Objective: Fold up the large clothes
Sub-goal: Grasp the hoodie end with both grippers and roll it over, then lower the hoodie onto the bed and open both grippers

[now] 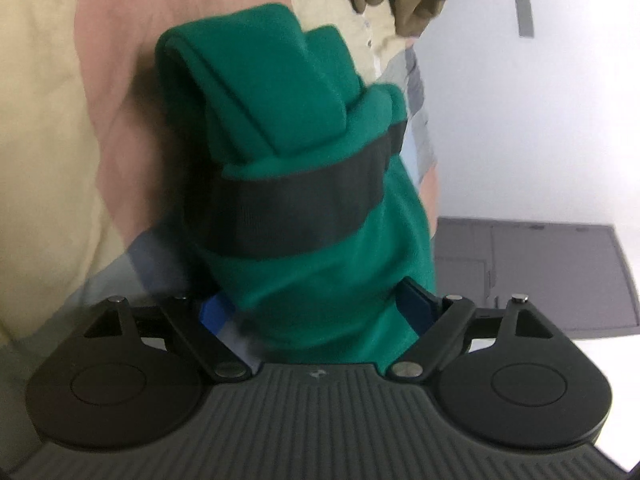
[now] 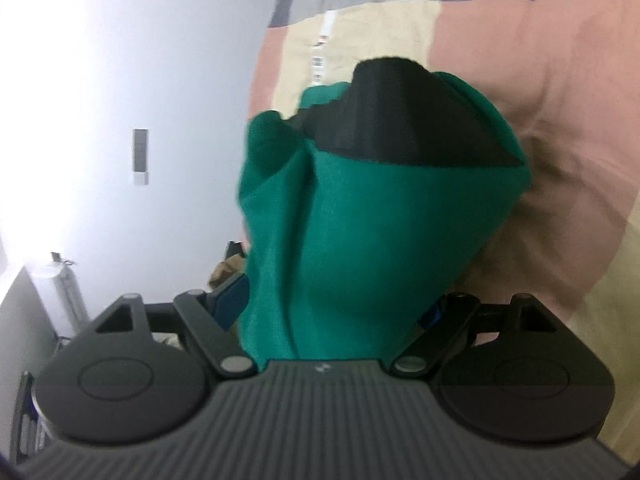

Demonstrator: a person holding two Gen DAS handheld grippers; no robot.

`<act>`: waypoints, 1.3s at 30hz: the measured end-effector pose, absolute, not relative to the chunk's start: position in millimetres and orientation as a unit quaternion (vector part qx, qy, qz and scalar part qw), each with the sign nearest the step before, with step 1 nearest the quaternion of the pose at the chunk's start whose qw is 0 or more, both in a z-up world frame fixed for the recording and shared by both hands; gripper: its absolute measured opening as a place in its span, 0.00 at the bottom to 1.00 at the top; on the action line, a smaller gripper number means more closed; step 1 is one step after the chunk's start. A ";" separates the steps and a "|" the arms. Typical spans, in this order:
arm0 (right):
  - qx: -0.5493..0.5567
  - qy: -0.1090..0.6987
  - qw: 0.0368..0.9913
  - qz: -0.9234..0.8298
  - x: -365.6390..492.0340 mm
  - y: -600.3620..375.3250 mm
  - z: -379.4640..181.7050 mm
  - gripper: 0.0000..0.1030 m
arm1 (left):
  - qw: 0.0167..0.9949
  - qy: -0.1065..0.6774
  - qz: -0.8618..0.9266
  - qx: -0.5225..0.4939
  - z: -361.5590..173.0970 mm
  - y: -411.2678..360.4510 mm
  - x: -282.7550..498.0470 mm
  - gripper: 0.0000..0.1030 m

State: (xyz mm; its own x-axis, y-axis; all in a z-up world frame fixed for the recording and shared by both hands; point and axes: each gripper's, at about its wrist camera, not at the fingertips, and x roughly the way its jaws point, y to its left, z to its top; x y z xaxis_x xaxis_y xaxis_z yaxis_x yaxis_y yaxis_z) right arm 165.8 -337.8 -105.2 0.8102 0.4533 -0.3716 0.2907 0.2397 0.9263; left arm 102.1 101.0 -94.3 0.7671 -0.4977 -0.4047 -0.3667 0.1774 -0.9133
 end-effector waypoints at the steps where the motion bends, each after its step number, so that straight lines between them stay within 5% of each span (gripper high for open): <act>1: 0.609 0.307 0.729 0.051 167.2 -336.6 -107.5 0.84 | 0.692 0.330 -0.046 -0.640 -93.3 101.3 102.6 0.85; 11: 0.557 0.312 0.769 0.028 185.1 -323.9 -115.4 0.72 | 0.712 0.313 -0.029 -0.628 -89.7 104.9 123.5 0.66; 18: 0.501 0.304 0.810 0.030 173.9 -319.2 -96.8 0.41 | 0.749 0.299 -0.027 -0.590 -73.8 102.3 115.0 0.24; 23: 0.458 0.291 0.839 0.029 159.3 -316.7 -78.4 0.33 | 0.779 0.290 -0.039 -0.555 -50.4 97.5 93.3 0.21; 39: 0.444 0.303 0.843 0.031 30.5 -330.8 -22.9 0.33 | 0.808 0.324 -0.084 -0.485 21.2 90.2 -23.6 0.21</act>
State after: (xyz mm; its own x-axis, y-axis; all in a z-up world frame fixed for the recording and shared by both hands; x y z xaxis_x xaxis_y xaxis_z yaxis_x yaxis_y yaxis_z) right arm 30.5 -330.8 -22.9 0.8149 0.3209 -0.4826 0.2168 0.6034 0.7674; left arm -23.6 90.2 21.2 0.7756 -0.4504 -0.4423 -0.1786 0.5155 -0.8381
